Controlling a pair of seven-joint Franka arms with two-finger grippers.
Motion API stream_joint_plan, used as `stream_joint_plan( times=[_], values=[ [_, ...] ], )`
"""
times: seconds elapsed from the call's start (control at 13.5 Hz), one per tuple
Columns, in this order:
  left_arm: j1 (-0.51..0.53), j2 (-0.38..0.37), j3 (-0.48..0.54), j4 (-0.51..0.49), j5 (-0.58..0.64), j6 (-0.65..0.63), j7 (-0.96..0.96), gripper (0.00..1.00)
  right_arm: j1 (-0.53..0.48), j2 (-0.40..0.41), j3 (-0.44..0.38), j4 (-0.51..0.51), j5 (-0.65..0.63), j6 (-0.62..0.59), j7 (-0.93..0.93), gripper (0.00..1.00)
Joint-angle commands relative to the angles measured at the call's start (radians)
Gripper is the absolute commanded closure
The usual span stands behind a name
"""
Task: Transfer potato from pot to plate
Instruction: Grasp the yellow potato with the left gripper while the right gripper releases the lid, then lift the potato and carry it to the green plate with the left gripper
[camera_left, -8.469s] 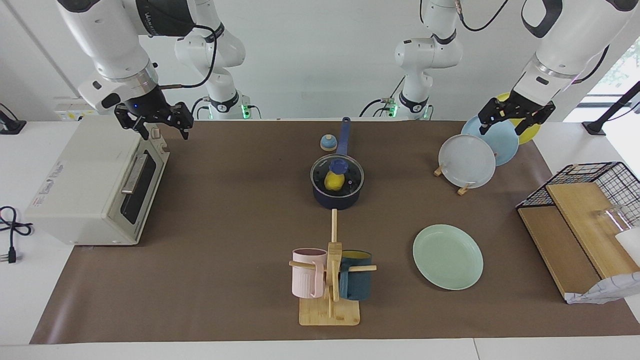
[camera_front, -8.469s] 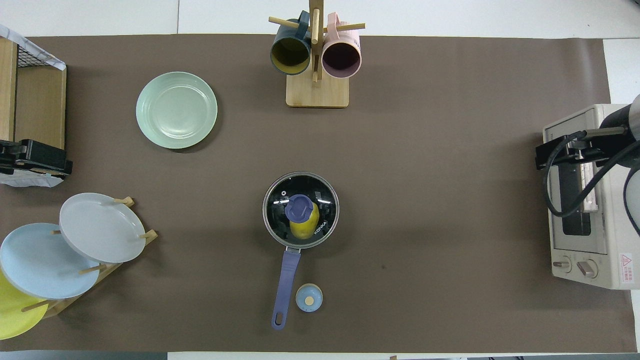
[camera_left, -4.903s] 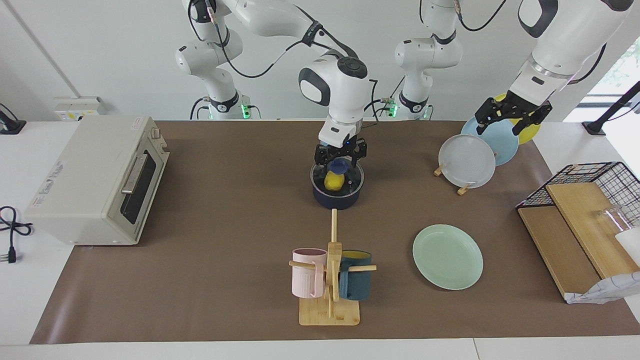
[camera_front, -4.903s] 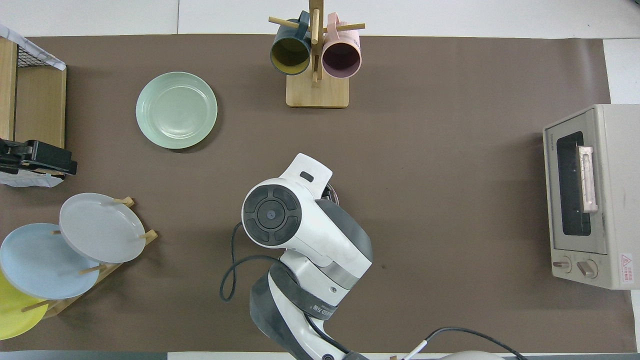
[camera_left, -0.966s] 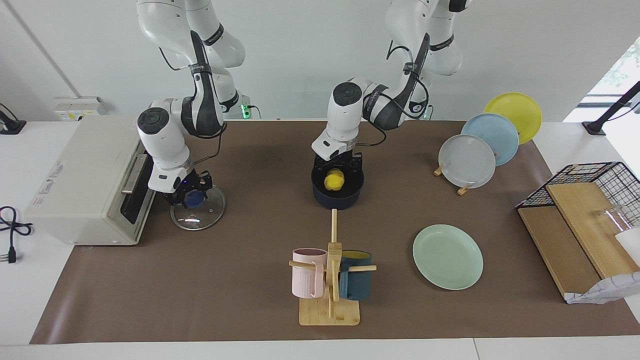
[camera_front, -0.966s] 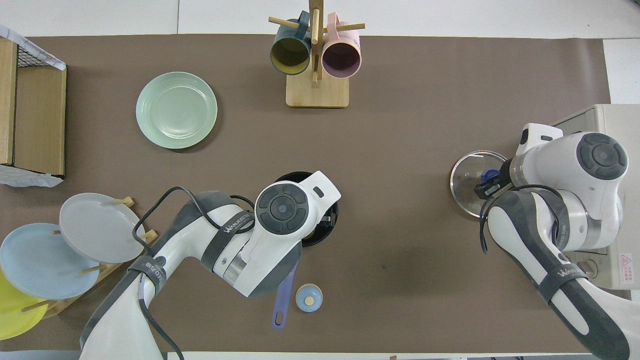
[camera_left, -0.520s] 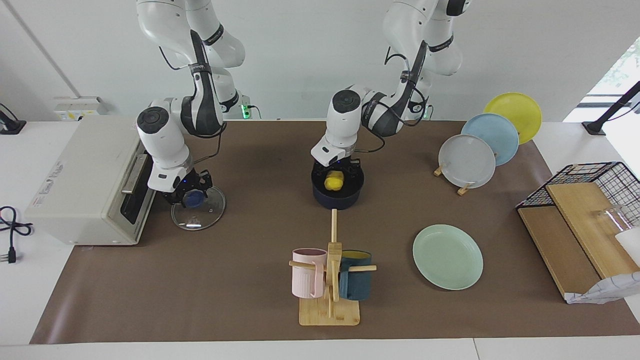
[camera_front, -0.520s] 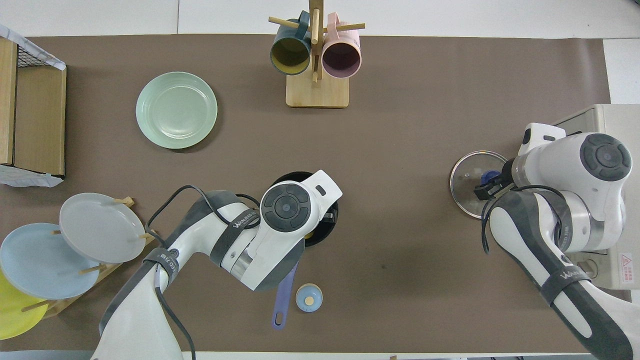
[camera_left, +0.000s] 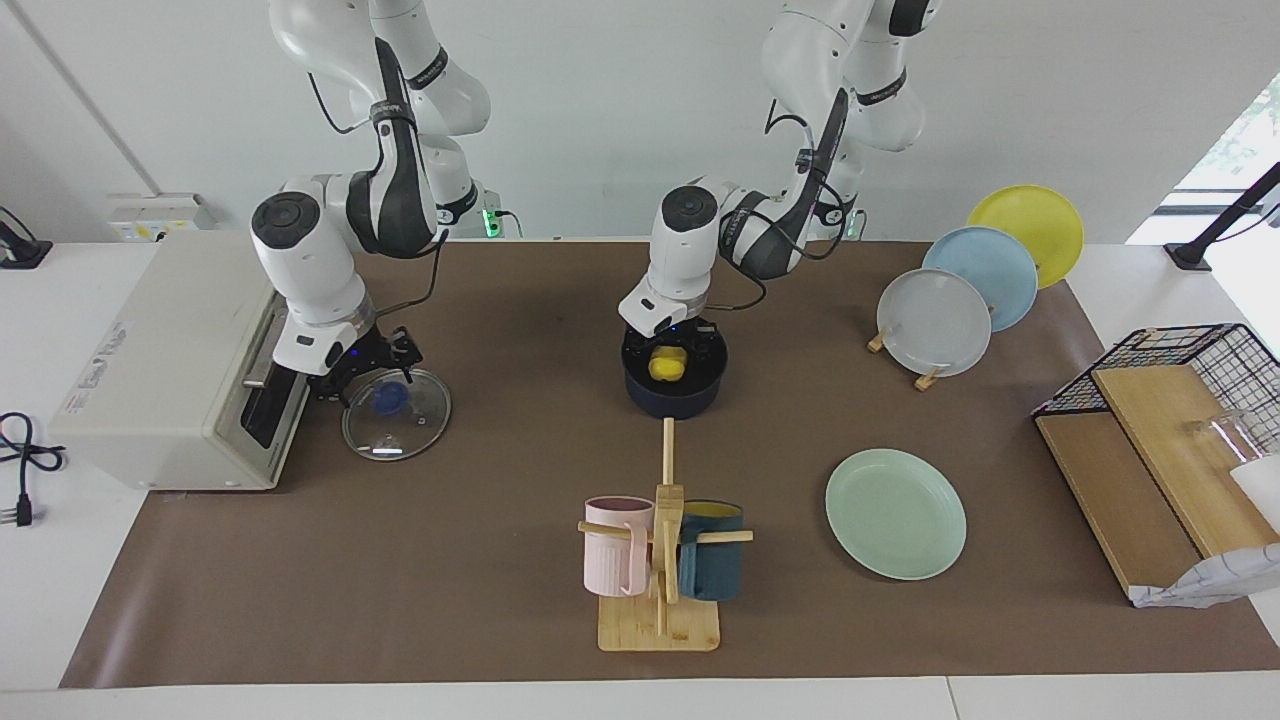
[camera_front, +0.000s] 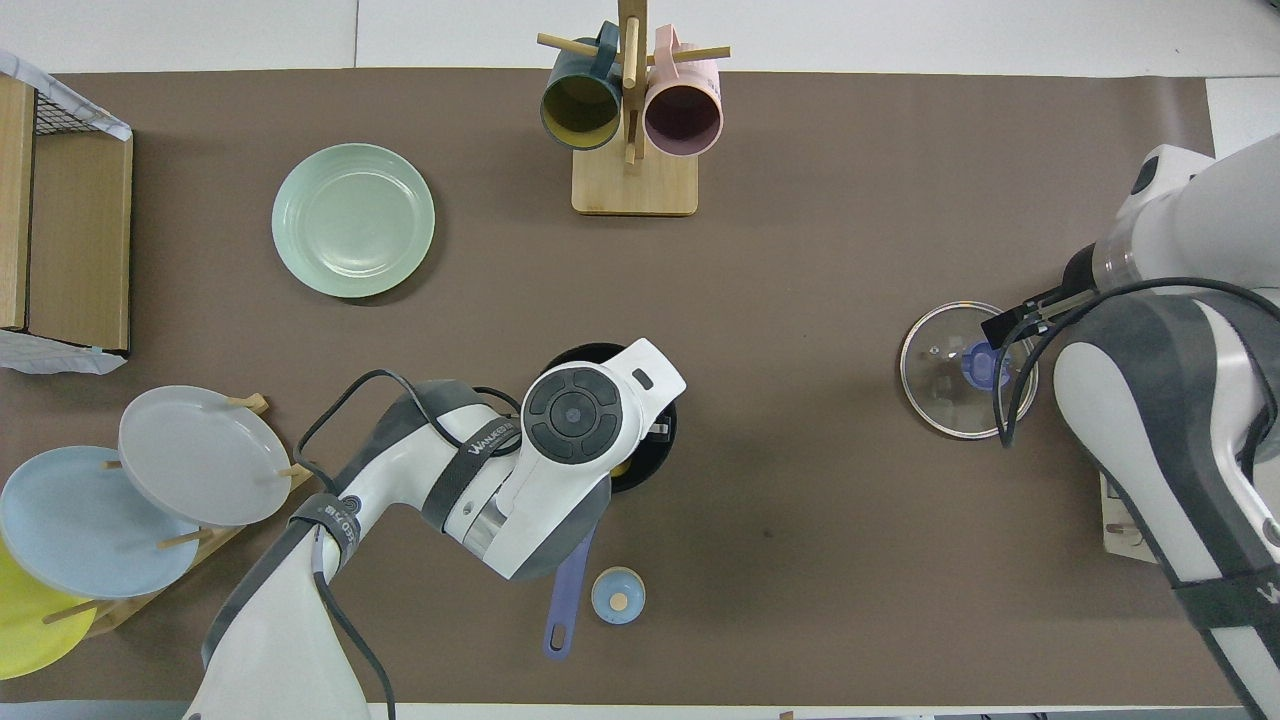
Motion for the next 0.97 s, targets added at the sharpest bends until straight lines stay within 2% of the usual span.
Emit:
stream_joint_plan(
  times=[0.0,0.3,0.45,0.59,0.74,0.82,0.89],
  values=[
    [0.005,-0.011,0.012,-0.011,-0.011,0.001,-0.003,1.00,-0.004,0.016,0.003,0.194,0.012,-0.216,0.102,0.00],
    [0.051,-0.060,0.012,0.008,-0.012,-0.063,0.002,1.00,-0.012,-0.041,0.003,0.158,0.012,-0.326,0.104,0.00],
    [0.073,-0.098,0.013,0.052,-0.033,-0.155,0.011,1.00,-0.003,-0.059,-0.006,0.136,0.014,-0.323,0.105,0.00],
    [0.114,-0.114,0.013,0.142,-0.073,-0.264,0.012,1.00,0.031,-0.053,-0.028,0.148,0.012,-0.320,0.139,0.00],
    [0.172,-0.106,0.013,0.283,-0.099,-0.396,0.032,1.00,0.039,-0.056,-0.055,0.147,0.014,-0.322,0.136,0.00],
    [0.182,-0.104,0.023,0.329,-0.099,-0.425,0.037,1.00,0.037,-0.068,-0.059,0.138,0.014,-0.329,0.134,0.00],
    [0.235,-0.101,0.024,0.362,-0.097,-0.442,0.063,1.00,0.037,-0.087,-0.059,0.124,0.014,-0.337,0.137,0.00]
  ],
)
